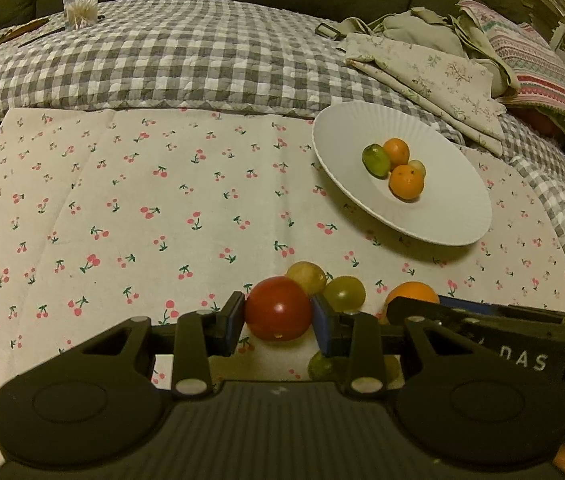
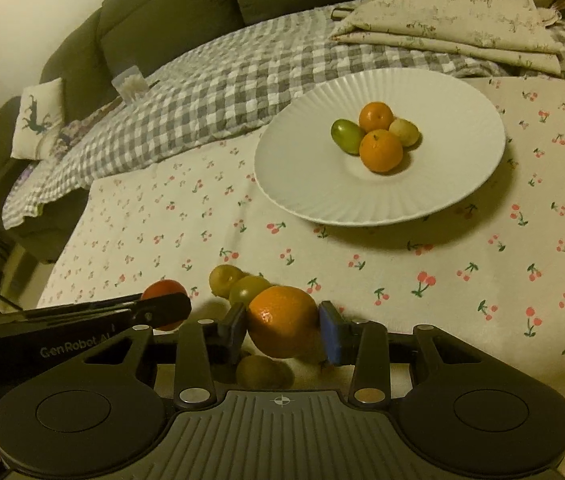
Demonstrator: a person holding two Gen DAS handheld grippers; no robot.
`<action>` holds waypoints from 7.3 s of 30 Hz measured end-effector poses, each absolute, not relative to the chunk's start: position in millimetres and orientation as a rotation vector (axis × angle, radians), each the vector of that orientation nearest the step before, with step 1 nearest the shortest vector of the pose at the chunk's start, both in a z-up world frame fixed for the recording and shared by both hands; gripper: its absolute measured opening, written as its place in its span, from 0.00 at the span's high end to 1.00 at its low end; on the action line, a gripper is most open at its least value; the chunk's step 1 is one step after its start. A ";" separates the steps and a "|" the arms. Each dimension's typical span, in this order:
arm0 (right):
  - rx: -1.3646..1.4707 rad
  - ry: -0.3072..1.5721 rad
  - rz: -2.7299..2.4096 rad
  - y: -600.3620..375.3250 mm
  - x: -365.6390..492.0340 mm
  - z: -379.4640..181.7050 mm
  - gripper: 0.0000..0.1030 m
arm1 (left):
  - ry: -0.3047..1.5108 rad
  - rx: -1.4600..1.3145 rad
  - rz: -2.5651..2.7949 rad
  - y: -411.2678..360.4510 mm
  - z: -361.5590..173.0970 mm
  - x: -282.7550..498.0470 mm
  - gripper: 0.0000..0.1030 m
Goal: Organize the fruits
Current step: 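Grasp the red tomato with the left tool while the right grasps an orange, then carry both fruits to the plate and open the left tool over it, then lower the held orange onto the plate and open the right tool, then move both tools back toward the remaining yellow and green fruits, then grasp the large green fruit with the left tool while the right grasps a yellow fruit, then carry the green fruit and yellow fruit up over the white plate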
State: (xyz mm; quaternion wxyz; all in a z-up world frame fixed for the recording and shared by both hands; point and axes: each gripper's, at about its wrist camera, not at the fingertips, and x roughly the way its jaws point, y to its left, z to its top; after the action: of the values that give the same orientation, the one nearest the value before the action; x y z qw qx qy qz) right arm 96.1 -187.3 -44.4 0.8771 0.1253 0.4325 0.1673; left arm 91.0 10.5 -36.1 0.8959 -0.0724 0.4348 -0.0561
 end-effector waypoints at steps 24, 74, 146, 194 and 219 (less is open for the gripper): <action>0.311 0.809 0.310 -216.8 99.1 -7.2 0.63 | 0.764 -0.055 -0.159 -9.0 -15.0 101.7 0.67; 0.229 0.699 0.153 -254.9 142.1 -10.9 0.40 | 0.626 0.114 -0.327 -56.6 -26.7 151.0 0.43; 0.081 0.853 0.353 -197.7 80.5 -0.7 0.34 | 0.951 0.202 -0.432 -29.1 -58.0 76.1 0.71; -0.056 0.891 0.476 -148.1 72.1 -38.4 0.76 | 0.892 0.019 -0.172 11.7 -24.0 86.7 0.72; 0.008 0.783 0.401 -183.1 83.7 -0.1 0.76 | 0.814 0.059 -0.206 -9.0 -14.0 96.3 0.72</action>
State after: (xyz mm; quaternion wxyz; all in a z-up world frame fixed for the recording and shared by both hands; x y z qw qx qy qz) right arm 83.7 -183.1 -0.1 0.9049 0.0039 0.3788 0.1940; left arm 96.3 -9.0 -14.0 0.9127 0.0285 0.3951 -0.1000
